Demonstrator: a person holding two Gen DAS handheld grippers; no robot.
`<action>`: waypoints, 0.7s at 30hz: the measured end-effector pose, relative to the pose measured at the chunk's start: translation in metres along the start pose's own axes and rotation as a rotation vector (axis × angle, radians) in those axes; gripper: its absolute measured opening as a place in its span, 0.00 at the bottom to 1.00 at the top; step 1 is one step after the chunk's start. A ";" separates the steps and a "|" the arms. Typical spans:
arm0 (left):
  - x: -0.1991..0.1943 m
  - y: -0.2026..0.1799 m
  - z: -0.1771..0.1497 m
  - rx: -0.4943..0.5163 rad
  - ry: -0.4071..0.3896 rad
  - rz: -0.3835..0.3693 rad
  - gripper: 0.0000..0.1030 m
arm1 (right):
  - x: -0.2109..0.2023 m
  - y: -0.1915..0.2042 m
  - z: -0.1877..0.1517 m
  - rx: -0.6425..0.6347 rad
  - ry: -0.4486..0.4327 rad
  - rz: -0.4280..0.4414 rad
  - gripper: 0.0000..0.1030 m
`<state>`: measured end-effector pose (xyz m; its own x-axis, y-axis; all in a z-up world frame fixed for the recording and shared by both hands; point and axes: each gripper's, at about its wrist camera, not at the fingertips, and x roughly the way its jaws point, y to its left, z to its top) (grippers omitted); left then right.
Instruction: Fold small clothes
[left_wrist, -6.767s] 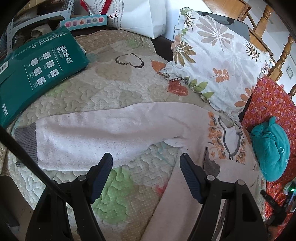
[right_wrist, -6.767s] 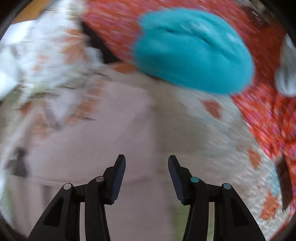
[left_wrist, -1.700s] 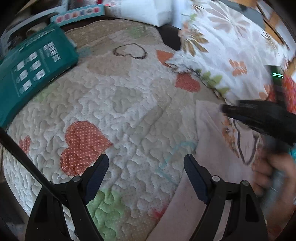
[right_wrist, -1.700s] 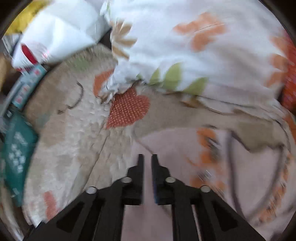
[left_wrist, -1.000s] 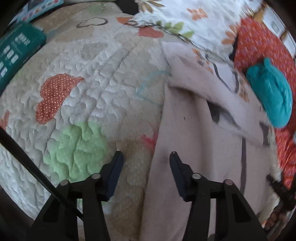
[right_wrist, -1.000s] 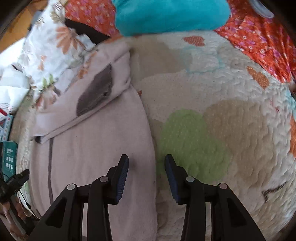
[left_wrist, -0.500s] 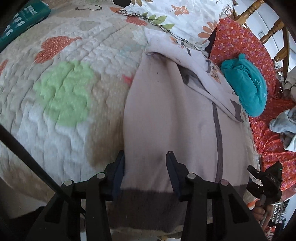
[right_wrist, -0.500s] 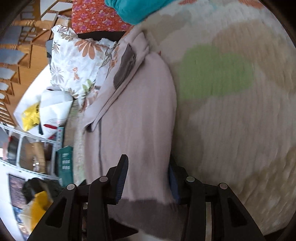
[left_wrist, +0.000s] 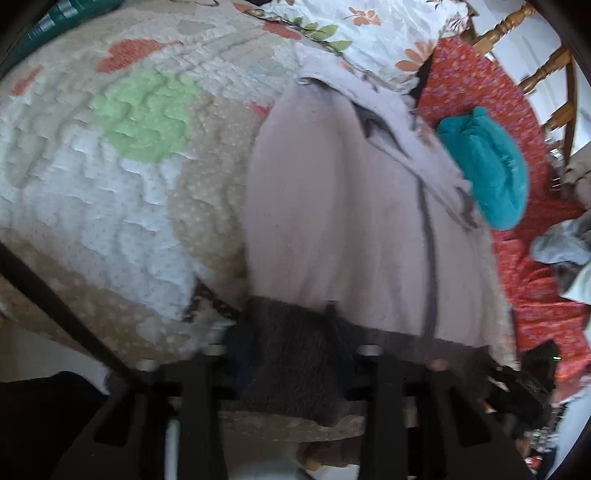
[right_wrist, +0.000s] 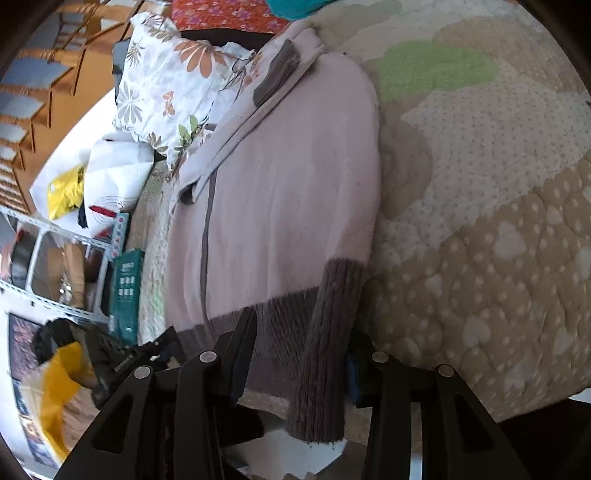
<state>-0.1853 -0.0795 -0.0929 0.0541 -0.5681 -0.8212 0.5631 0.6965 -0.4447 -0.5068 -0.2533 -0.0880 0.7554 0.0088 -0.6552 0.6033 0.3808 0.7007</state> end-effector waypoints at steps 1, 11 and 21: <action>-0.001 0.001 0.001 -0.001 0.005 0.006 0.09 | 0.000 0.001 0.000 -0.012 -0.005 -0.024 0.25; -0.062 0.018 0.000 -0.042 -0.074 -0.068 0.07 | -0.027 -0.002 -0.017 -0.012 0.009 -0.022 0.07; -0.061 0.034 0.009 -0.072 -0.067 -0.027 0.06 | -0.038 0.013 -0.024 -0.092 0.051 -0.015 0.07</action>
<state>-0.1622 -0.0246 -0.0547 0.0963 -0.6133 -0.7839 0.5044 0.7090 -0.4928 -0.5338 -0.2260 -0.0611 0.7312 0.0491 -0.6804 0.5862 0.4649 0.6635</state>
